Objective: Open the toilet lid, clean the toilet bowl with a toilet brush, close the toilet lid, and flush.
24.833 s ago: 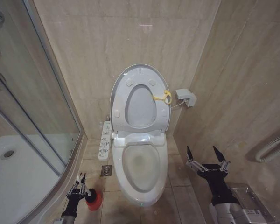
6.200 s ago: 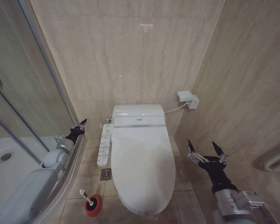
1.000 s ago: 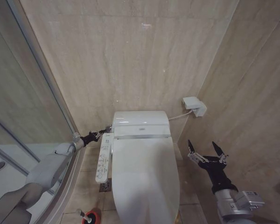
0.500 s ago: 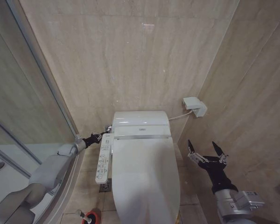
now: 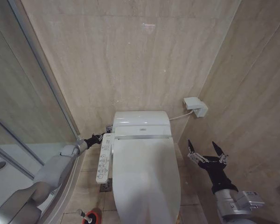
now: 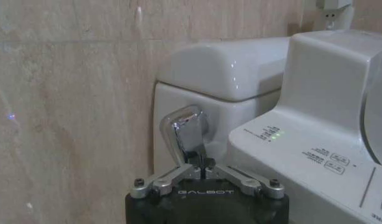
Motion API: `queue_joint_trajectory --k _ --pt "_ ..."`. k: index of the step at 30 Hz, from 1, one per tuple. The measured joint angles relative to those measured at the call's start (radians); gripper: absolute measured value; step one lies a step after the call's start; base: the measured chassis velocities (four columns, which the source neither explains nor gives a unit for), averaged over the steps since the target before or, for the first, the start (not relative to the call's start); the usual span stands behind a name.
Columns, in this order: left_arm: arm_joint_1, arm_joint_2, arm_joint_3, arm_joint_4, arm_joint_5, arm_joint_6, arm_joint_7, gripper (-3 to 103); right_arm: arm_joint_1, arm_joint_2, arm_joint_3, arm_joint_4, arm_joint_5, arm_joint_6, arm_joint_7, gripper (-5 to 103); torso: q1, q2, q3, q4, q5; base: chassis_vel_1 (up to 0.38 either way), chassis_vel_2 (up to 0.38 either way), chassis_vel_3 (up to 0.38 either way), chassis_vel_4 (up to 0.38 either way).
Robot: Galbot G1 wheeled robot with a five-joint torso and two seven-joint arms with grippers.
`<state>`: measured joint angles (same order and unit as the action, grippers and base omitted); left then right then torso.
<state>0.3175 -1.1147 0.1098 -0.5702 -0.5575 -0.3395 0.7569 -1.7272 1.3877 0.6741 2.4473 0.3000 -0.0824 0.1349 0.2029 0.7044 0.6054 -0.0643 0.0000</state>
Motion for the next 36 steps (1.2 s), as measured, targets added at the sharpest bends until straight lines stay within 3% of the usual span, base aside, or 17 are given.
queue_joint_trajectory --k 29,34,36 --pt "-0.013 -0.037 -0.028 0.062 0.012 -0.022 -0.034 0 0.0 0.0 0.0 0.0 0.0 0.0 0.0 100 0.0 0.0 0.0 0.0005 0.0 0.0 0.0 0.0 0.0" --pt "0.027 -0.022 -0.059 0.002 0.004 -0.015 -0.074 0 0.0 0.0 0.0 0.0 0.0 0.0 0.0 100 0.0 0.0 0.0 0.0002 0.0001 0.0 0.0 0.0 0.0" --pt "0.087 0.0 -0.095 -0.088 -0.015 -0.012 -0.099 0 0.0 0.0 0.0 0.0 0.0 0.0 0.0 100 0.0 0.0 0.0 -0.0008 -0.0002 0.0 0.0 0.0 0.0"
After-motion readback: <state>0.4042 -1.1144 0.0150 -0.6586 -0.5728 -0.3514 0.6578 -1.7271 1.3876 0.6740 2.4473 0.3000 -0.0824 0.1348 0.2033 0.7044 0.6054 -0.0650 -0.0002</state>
